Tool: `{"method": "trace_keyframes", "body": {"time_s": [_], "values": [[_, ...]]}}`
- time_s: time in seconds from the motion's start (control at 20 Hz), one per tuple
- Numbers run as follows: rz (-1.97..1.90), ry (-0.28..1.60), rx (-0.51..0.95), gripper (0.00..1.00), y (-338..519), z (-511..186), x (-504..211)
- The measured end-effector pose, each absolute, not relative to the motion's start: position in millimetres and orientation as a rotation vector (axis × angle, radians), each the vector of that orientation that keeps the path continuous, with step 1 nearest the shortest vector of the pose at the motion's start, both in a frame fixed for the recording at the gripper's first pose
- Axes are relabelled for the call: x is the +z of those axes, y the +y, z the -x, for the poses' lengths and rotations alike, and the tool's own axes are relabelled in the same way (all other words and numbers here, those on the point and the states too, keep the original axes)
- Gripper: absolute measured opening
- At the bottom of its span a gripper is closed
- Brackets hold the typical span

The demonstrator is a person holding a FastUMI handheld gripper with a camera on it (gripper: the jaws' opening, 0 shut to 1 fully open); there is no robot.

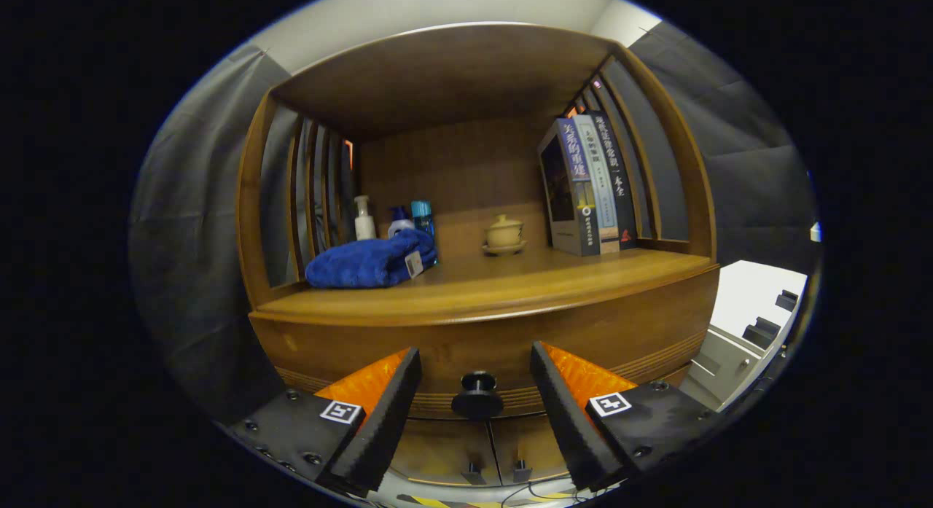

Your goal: Pull open the drawer, take out the items inside it, and place them on the countertop above the cabinet.

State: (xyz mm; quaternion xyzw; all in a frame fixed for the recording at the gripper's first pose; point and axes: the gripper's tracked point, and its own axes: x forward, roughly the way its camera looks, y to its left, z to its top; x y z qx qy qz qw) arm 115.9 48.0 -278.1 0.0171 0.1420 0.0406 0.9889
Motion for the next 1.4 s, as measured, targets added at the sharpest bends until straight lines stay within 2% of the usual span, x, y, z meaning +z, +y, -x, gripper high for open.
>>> {"method": "trace_keyframes", "body": {"time_s": [0.1,0.75,0.85,1.4], "values": [[-0.025,0.290,0.066,0.98,47.2,-119.3,-289.4],[-0.055,0.327,0.063,0.49,42.3,-124.0,-311.2],[-0.077,0.329,0.053,0.37,42.5,-124.1,-311.5],[-0.055,0.333,0.053,0.36,41.4,-46.4,-295.6]]}}
